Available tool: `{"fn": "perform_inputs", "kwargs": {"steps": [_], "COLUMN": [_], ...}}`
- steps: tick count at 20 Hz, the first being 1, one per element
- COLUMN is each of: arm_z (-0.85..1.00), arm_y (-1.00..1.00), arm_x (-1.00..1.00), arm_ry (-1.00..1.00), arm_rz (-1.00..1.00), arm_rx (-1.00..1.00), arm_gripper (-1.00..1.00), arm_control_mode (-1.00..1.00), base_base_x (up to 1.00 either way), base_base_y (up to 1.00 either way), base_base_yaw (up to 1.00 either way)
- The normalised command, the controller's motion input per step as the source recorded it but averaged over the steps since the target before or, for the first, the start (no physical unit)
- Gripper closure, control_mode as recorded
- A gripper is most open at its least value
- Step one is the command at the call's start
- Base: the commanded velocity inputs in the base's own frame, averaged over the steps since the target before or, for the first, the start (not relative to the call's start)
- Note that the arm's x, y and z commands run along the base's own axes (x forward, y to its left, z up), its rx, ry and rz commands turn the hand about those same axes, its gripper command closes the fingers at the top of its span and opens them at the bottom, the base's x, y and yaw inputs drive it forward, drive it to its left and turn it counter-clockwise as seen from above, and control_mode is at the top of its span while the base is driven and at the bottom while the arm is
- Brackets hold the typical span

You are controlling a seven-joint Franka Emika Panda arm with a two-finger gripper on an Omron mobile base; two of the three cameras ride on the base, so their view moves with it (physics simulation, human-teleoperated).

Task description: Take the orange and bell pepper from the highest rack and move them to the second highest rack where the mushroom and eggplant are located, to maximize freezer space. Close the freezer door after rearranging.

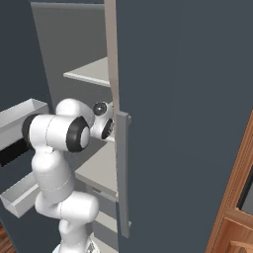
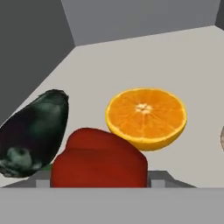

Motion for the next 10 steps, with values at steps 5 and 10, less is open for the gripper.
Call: {"fn": "perform_inputs", "kwargs": {"steps": [5, 10], "arm_z": [-0.27, -0.14], "arm_y": [0.0, 0.01], "arm_x": [0.08, -0.03], "arm_ry": [0.0, 0.07], "arm_rz": [0.0, 0.0], "arm_rx": [0.0, 0.0], "arm_gripper": [-1.0, -1.0], "arm_control_mode": [-1.0, -1.0], "base_base_x": [0.0, 0.0], "base_base_y": [0.0, 0.0], "base_base_yaw": [0.0, 0.0]}}
